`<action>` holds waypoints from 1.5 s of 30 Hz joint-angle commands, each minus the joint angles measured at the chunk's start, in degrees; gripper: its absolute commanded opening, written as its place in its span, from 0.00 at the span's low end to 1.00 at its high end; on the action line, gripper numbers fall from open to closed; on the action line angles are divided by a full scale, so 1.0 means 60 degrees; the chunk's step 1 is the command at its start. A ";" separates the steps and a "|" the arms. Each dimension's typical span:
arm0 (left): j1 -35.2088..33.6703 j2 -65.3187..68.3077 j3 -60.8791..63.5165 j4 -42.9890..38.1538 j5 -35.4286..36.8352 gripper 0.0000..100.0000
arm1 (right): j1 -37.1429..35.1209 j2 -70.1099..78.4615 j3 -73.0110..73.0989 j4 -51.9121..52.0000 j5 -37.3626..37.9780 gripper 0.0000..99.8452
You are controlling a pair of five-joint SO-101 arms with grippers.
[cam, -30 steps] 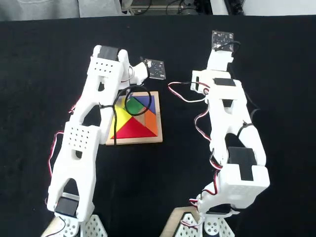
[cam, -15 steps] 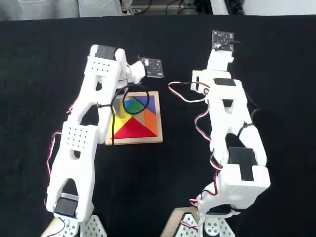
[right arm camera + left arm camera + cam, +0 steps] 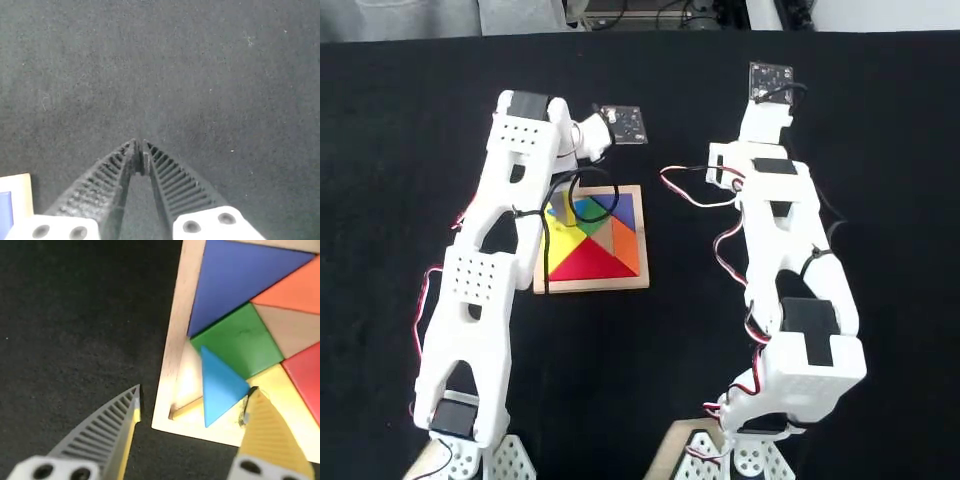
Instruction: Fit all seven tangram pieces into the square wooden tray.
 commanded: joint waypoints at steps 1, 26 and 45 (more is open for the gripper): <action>-0.0095 -0.0103 -0.0462 -0.0088 0.0132 0.33 | 0.0044 -0.0154 -0.0535 -0.0190 -0.0059 0.01; -0.0740 0.0190 -0.0564 -0.0718 0.0029 0.33 | 0.0044 -0.0154 -0.0535 -0.0190 -0.0059 0.01; -0.0945 0.0161 -0.1941 -0.0190 0.0410 0.33 | 0.0029 -0.0154 -0.0535 -0.0176 -0.0059 0.01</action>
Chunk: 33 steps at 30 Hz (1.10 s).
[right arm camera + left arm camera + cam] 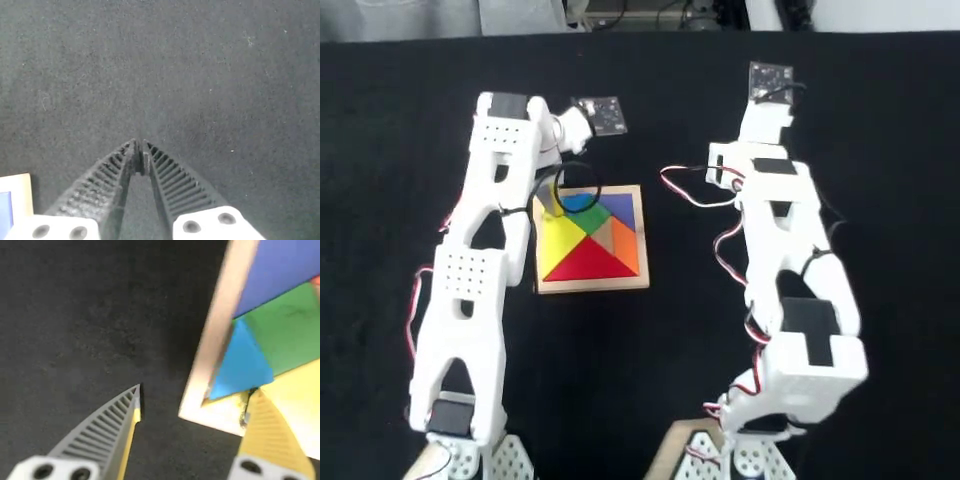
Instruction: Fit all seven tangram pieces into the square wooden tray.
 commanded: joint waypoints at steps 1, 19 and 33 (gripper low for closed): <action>-0.0256 -0.0337 -0.1619 0.0557 0.0337 0.33 | 0.0029 -0.0154 -0.0535 -0.0176 -0.0059 0.01; -0.0022 -0.0132 -0.2322 0.0938 0.1670 0.33 | 0.0029 -0.0154 -0.0535 -0.0190 -0.0059 0.01; -0.1663 -0.2842 -0.2791 0.1773 0.5451 0.33 | 0.0029 -0.0095 -0.0549 -0.0205 -0.0044 0.01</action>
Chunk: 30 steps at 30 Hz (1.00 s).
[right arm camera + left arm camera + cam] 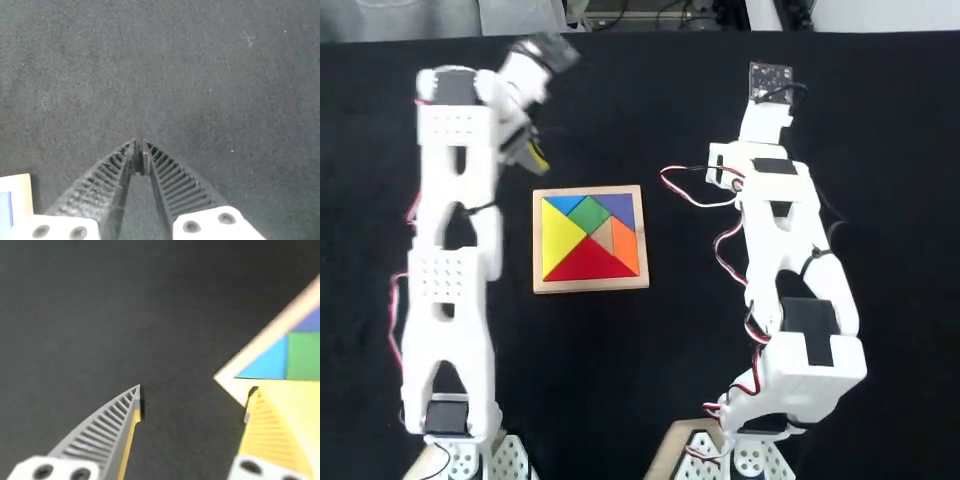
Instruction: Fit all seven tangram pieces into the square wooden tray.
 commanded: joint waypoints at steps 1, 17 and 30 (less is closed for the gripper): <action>-0.0725 -0.2154 -0.0476 0.0088 0.1963 0.33 | 0.0029 -0.0095 -0.0549 -0.0205 -0.0044 0.01; -0.1150 -1.1033 0.7538 -0.0044 0.5758 0.33 | 0.0117 -0.1106 -0.0491 0.0088 -0.0044 0.01; -0.1824 -1.5824 1.1538 -0.2300 0.5919 0.33 | -0.0557 -0.8505 -0.0579 0.3429 -0.0044 0.01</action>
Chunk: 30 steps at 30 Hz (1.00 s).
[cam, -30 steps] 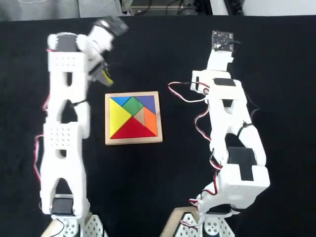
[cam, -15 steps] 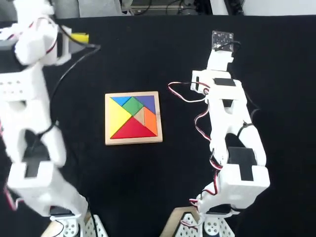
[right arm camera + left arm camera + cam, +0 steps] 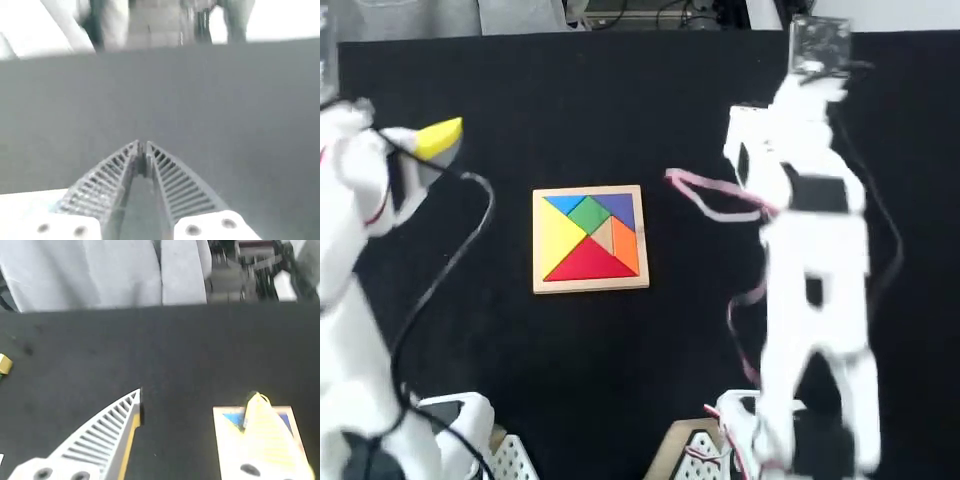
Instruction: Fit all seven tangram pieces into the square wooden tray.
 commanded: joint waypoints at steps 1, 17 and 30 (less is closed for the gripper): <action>-0.0183 -0.1553 0.1619 -0.0938 0.0410 0.33 | -0.0322 -0.2322 -0.0579 0.0777 -0.0044 0.01; -0.0227 -0.7883 0.9751 -0.5275 0.1143 0.33 | -0.0718 -0.5634 -0.0388 0.3282 -0.0044 0.01; -0.0227 -0.9597 1.2886 -0.5832 0.1626 0.33 | -0.0703 -1.0615 0.1722 0.3121 -0.0029 0.01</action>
